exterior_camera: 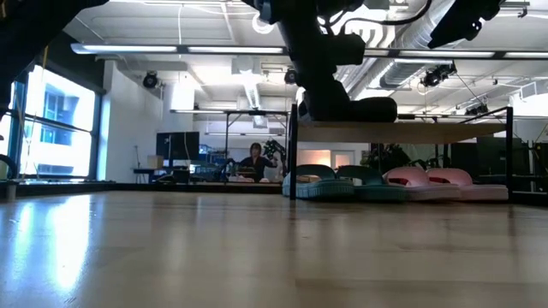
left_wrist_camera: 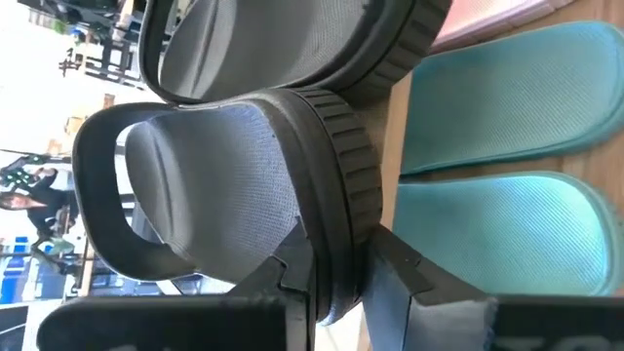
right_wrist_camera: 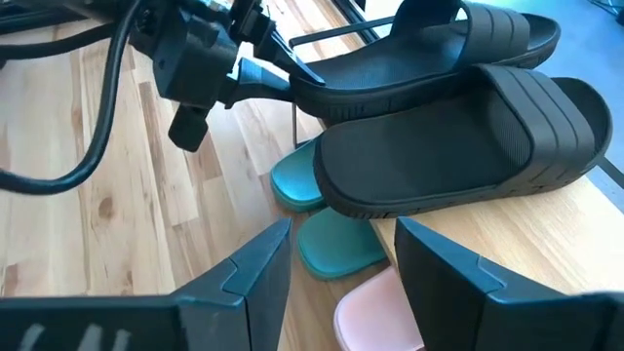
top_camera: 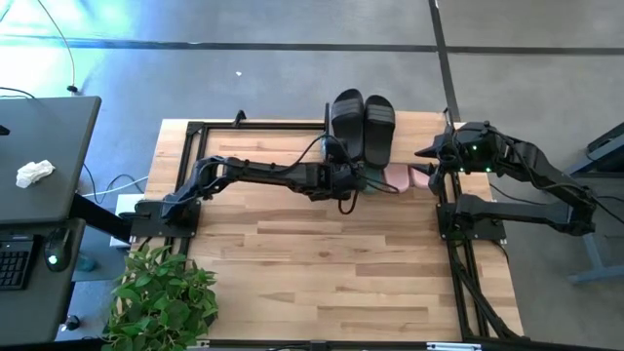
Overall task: Pick and place slides into the shelf
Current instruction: Put the left black slides on the shelf
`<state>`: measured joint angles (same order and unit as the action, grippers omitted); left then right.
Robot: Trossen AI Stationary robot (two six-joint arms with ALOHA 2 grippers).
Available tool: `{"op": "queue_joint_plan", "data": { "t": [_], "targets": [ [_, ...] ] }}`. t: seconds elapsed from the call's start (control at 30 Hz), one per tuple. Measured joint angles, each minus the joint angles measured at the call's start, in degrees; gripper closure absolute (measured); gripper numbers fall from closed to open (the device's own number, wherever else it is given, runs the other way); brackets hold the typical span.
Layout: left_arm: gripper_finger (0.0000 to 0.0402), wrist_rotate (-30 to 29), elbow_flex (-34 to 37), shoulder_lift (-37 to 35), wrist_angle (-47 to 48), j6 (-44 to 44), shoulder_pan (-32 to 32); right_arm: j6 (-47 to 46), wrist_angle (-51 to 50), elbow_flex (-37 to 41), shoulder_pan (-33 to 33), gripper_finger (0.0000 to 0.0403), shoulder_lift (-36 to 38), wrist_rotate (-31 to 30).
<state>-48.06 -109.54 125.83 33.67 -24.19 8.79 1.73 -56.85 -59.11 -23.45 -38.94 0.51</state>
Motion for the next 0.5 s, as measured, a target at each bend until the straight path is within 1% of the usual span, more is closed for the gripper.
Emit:
{"op": "queue_joint_plan", "data": {
  "t": [0.1, 0.27, 0.33, 0.5],
  "targets": [
    [0.0359, 0.16, -0.02, -0.05, 0.09, 0.49, -0.01, -0.24, -0.17, 0.0, 0.01, 0.0231, 0.0, 0.05],
    [0.0288, 0.79, -0.02, -0.05, 0.25, 0.34, -0.14, -0.24, -0.38, 0.0, 0.01, 0.0231, 0.0, 0.16],
    [0.0268, 0.92, -0.02, -0.05, 0.35, -0.07, -0.16, -0.24, -0.4, 0.0, 0.01, 0.0231, 0.0, 0.16],
    [0.0256, 2.73, -0.02, -0.05, 0.77, -1.57, -0.16, -0.26, -1.0, 0.0, -0.01, 0.0231, -0.02, 0.73]
  ]
}}
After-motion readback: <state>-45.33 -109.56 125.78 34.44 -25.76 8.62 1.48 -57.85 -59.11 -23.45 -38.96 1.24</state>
